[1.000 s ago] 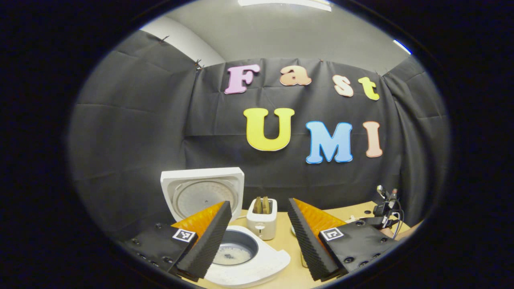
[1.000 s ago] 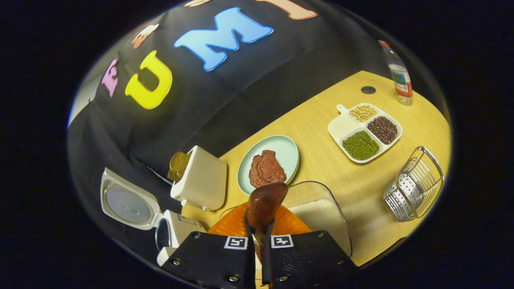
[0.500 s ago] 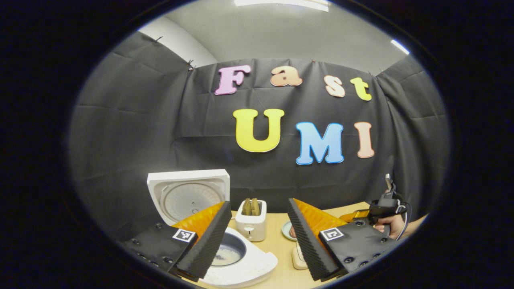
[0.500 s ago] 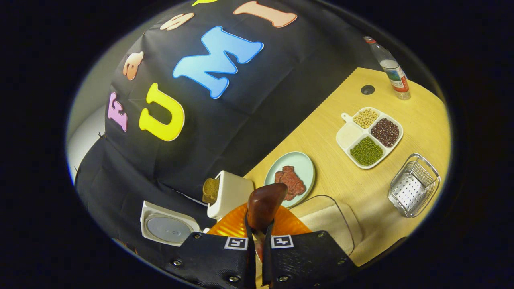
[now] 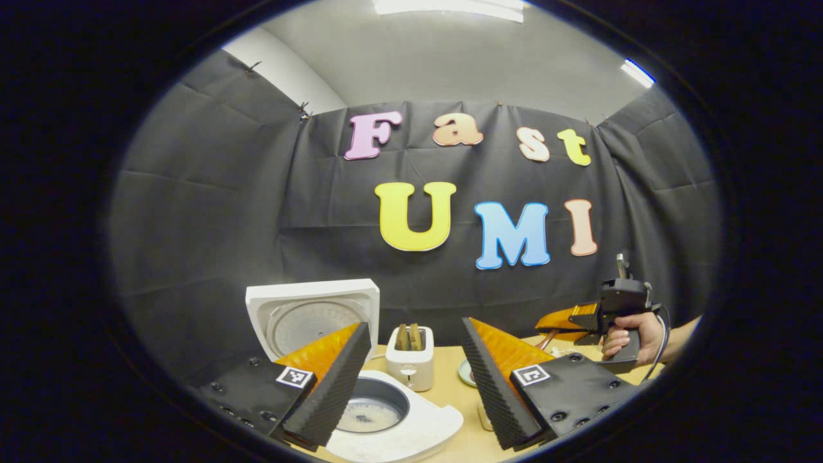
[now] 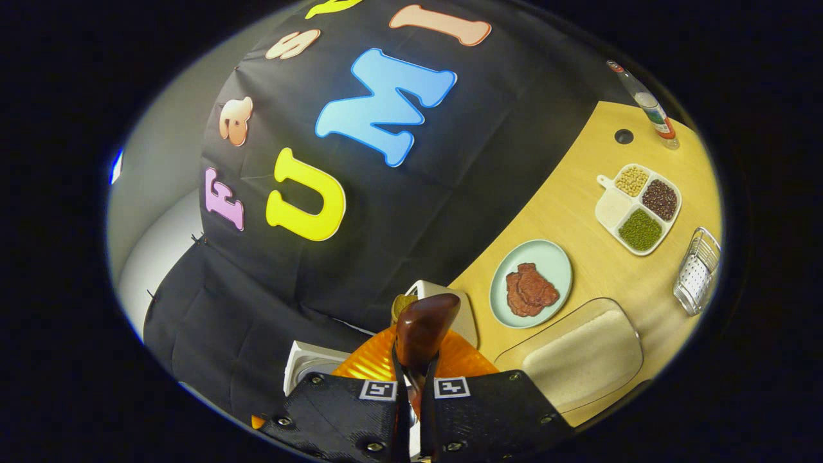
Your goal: Close the left gripper, press the button to open the rice cooker; take a wooden spoon from the chopstick holder with the right hand, scoop a spoonful of rice and pour it into the rice cooker, then put the wooden spoon back into the chopstick holder.
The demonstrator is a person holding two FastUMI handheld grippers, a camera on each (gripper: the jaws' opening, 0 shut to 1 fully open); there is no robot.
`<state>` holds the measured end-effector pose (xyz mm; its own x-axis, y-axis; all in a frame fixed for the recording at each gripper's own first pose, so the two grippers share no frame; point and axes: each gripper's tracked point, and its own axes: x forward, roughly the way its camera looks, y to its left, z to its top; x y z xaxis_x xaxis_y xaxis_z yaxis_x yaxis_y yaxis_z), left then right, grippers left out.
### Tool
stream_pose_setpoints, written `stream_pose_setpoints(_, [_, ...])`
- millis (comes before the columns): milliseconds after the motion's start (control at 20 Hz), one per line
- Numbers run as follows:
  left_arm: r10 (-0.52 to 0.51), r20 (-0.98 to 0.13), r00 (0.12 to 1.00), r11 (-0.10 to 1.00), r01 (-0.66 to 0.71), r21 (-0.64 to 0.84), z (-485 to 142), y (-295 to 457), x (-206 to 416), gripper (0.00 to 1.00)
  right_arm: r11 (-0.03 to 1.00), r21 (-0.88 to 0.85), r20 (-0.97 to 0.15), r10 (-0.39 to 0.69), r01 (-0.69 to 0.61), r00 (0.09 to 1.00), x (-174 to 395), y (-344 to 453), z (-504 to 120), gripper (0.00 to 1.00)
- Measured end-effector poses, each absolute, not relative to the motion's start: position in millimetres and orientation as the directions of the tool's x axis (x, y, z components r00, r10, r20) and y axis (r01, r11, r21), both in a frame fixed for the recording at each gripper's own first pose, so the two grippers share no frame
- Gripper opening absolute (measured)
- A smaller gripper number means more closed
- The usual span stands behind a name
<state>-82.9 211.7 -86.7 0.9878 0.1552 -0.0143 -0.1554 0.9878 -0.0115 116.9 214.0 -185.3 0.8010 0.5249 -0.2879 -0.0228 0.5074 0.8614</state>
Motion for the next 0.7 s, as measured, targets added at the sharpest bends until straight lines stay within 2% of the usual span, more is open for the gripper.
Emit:
stream_pose_setpoints(50, [0.152, -0.017, 0.988, 0.988, -0.153, -0.013, -88.5, 216.7, -83.3, 0.96, 0.495, 0.868, -0.279, 0.533, -0.027, 0.799, 116.7, 222.5, -181.7, 0.06])
stream_pose_setpoints(200, [0.155, -0.023, 0.988, 0.988, -0.155, -0.001, -96.1, 235.1, -87.9, 0.99, 0.449, 0.894, -0.262, 0.549, -0.015, 0.793, 119.8, 247.8, -176.2, 0.06])
stream_pose_setpoints(350, [0.163, -0.008, 0.987, 0.987, -0.163, 0.011, -101.2, 255.4, -90.2, 0.97, 0.453, 0.891, -0.261, 0.561, -0.028, 0.785, 119.9, 273.1, -173.7, 0.07])
stream_pose_setpoints(400, [0.166, -0.008, 0.986, 0.986, -0.166, 0.017, -102.9, 262.1, -90.5, 0.97, 0.451, 0.892, -0.258, 0.569, -0.033, 0.781, 119.5, 281.9, -172.6, 0.11])
stream_pose_setpoints(450, [0.168, -0.005, 0.986, 0.986, -0.168, 0.023, -103.4, 268.3, -91.4, 0.97, 0.449, 0.893, -0.257, 0.575, -0.037, 0.777, 119.1, 291.1, -172.7, 0.07])
stream_pose_setpoints(700, [0.183, -0.007, 0.983, 0.983, -0.183, 0.019, -112.6, 295.7, -96.6, 0.99, 0.455, 0.888, -0.258, 0.603, -0.060, 0.755, 119.9, 332.9, -172.0, 0.07])
